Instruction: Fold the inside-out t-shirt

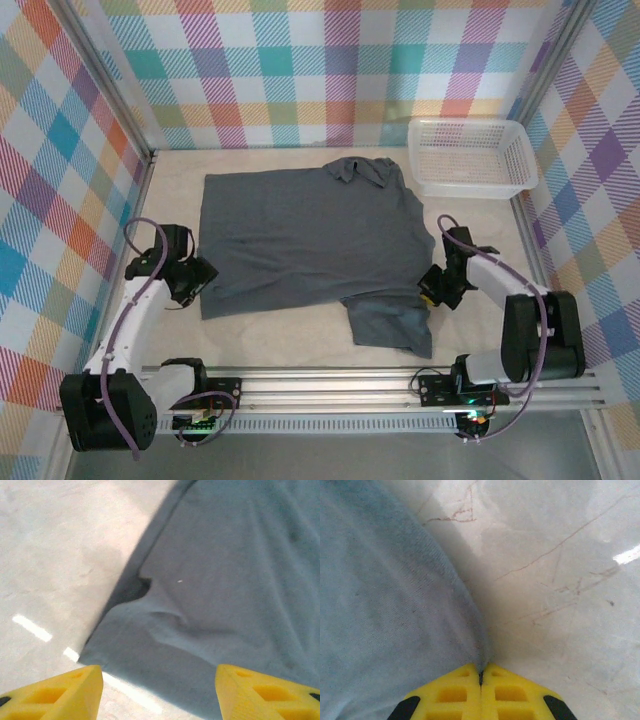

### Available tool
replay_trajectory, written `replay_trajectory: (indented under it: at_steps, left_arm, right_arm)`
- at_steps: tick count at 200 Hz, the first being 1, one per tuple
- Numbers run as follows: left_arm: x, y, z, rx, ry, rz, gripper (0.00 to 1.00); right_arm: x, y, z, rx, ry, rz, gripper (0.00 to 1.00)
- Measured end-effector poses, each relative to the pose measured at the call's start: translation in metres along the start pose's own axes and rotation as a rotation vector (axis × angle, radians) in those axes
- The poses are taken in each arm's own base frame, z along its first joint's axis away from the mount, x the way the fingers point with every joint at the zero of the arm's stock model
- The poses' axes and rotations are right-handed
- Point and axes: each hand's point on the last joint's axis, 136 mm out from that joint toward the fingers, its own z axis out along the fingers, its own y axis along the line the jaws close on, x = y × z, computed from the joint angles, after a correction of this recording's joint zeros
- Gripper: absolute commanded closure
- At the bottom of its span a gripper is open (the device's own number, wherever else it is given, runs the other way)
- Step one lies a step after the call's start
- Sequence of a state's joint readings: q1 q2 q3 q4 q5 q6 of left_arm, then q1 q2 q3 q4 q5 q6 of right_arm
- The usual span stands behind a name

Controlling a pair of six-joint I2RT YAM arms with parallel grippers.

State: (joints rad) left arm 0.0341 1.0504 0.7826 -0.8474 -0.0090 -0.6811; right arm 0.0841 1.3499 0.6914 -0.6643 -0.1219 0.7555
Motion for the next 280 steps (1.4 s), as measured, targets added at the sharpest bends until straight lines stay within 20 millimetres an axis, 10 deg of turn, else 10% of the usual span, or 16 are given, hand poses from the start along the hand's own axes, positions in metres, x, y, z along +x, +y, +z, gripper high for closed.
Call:
replay_trajectory:
  at_steps: [47,109,192,280]
  left_arm:
    - [0.037,0.045,0.023,-0.16,0.101,-0.085,0.61]
    - [0.065,0.053,0.05,-0.197,0.244,-0.12,0.56]
    - [0.065,0.051,0.067,-0.201,0.255,-0.129,0.98]
    - [0.046,0.064,0.007,-0.185,0.068,-0.168,1.0]
  right_arm:
    - [-0.01,0.01,-0.055,-0.106,-0.201,0.011,1.0]
    - [-0.008,0.006,-0.043,-0.069,-0.153,0.04,1.0]
    - [-0.007,0.006,-0.043,-0.072,-0.154,0.04,1.0]
    - [0.014,-0.044,-0.038,0.067,-0.164,0.112,1.0]
